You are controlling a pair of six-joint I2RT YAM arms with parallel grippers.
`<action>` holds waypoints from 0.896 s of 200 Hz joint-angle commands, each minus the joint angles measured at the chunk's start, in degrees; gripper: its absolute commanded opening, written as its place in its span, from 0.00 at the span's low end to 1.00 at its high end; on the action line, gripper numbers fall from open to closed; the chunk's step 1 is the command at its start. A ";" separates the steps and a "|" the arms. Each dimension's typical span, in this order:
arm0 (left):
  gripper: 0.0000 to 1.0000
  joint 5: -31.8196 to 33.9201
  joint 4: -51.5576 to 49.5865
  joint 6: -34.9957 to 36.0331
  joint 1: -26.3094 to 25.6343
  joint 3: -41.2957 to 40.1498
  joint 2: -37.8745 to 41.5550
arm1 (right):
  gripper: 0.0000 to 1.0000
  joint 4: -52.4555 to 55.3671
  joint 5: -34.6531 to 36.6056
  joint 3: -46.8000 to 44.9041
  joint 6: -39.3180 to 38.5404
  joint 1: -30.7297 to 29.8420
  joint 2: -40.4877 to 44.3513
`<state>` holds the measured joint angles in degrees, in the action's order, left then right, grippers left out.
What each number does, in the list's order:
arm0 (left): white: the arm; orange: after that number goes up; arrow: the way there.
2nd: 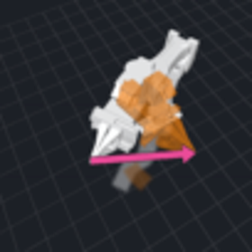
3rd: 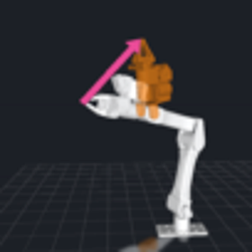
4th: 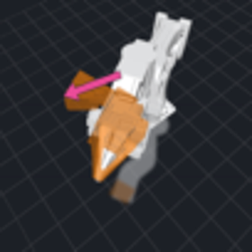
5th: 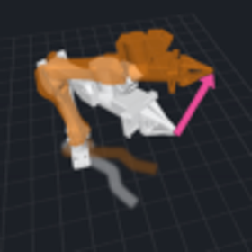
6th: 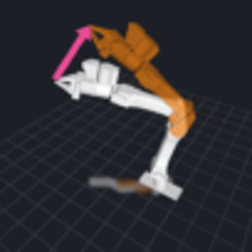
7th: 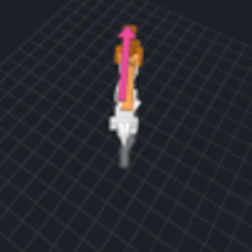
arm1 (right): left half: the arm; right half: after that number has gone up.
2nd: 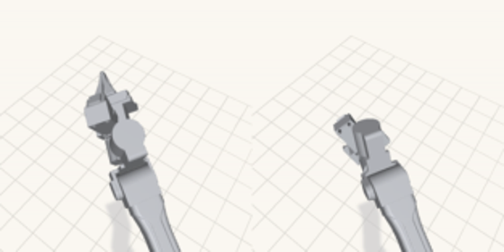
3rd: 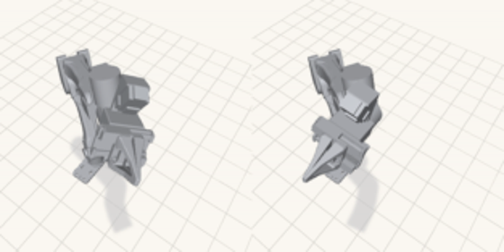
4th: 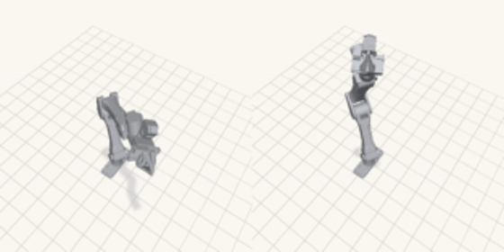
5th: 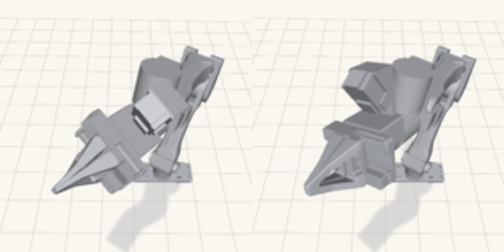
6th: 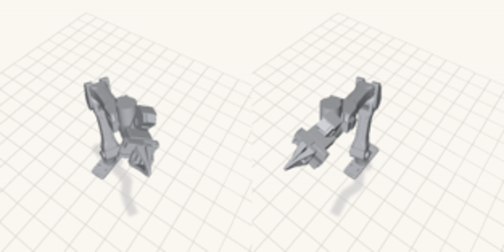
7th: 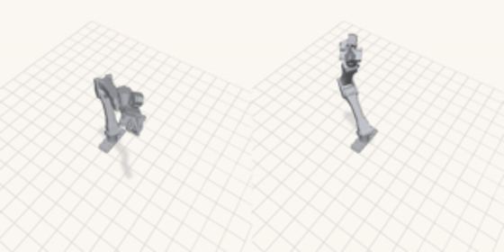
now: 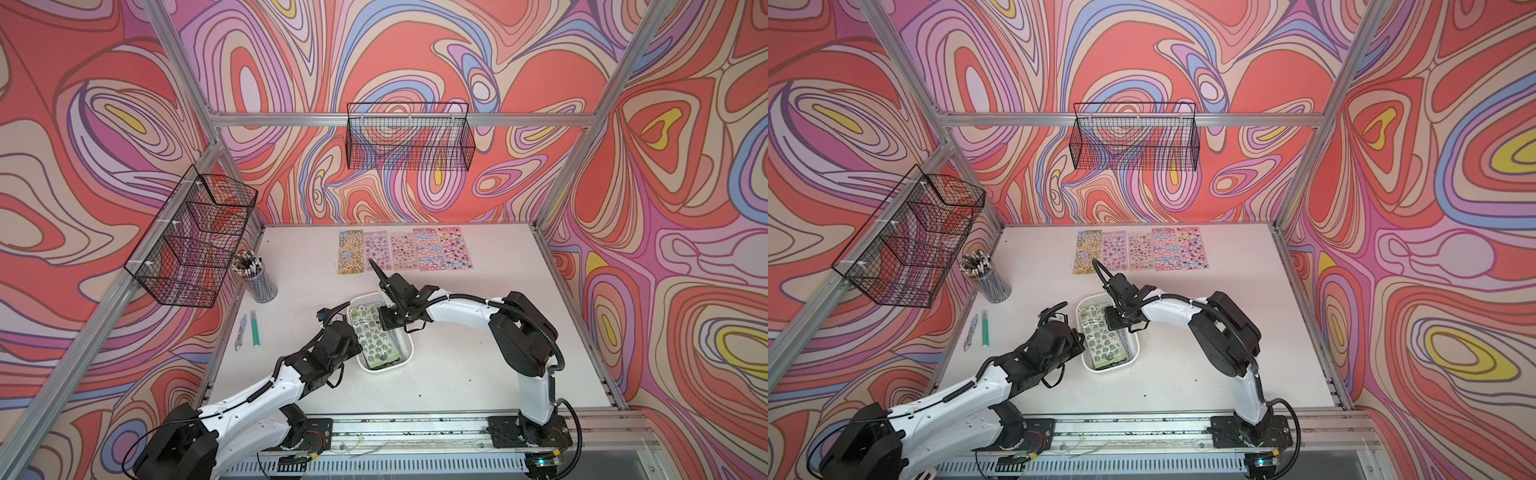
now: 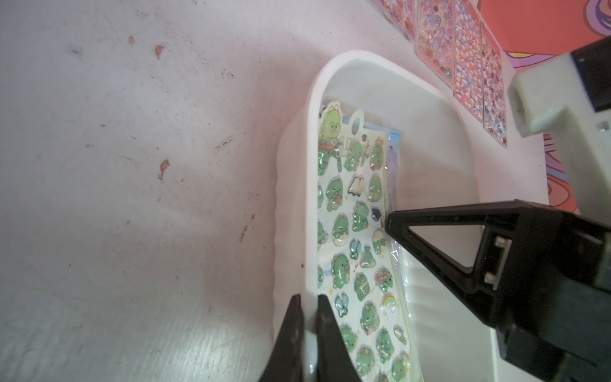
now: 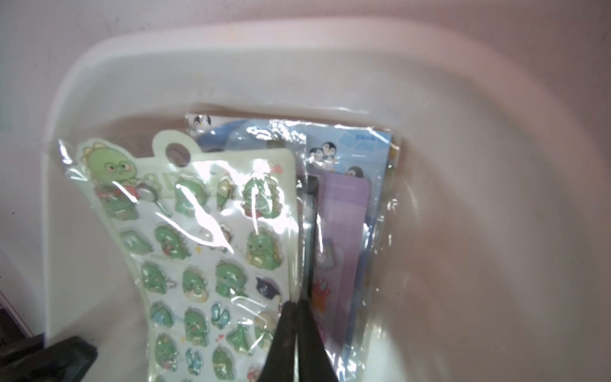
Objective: Take the stickers out of the storage box
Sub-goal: Pick up the sticker from the storage box.
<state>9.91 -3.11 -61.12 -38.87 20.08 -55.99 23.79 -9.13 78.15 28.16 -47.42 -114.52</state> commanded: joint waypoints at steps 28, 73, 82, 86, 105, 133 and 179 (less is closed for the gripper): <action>0.10 0.11 2.02 -0.21 0.37 -1.36 1.10 | 0.00 0.29 -0.72 -0.41 0.18 -0.01 1.96; 0.10 0.45 1.27 0.29 0.37 -1.44 1.59 | 0.00 -0.40 -1.33 -0.89 0.40 0.06 4.12; 0.10 0.46 1.12 0.38 0.38 -1.36 1.82 | 0.00 -0.35 -1.42 -0.82 0.40 0.09 4.70; 0.10 0.51 1.05 0.47 0.38 -1.36 1.93 | 0.00 -0.41 -1.42 -0.81 0.40 0.15 4.88; 0.10 0.79 0.70 0.67 0.38 -1.28 2.38 | 0.00 -0.08 -1.85 -0.65 0.21 0.40 5.71; 0.10 0.68 0.55 0.83 0.38 -1.29 2.64 | 0.00 0.48 -2.25 -0.24 -0.23 0.75 7.28; 0.10 0.28 0.74 1.36 0.38 -0.49 1.40 | 0.00 1.78 -3.08 0.08 -1.22 1.41 10.31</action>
<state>10.09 -2.90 -60.25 -38.65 19.07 -54.41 24.51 -11.46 77.71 27.90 -46.52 -107.26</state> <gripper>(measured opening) 0.108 0.047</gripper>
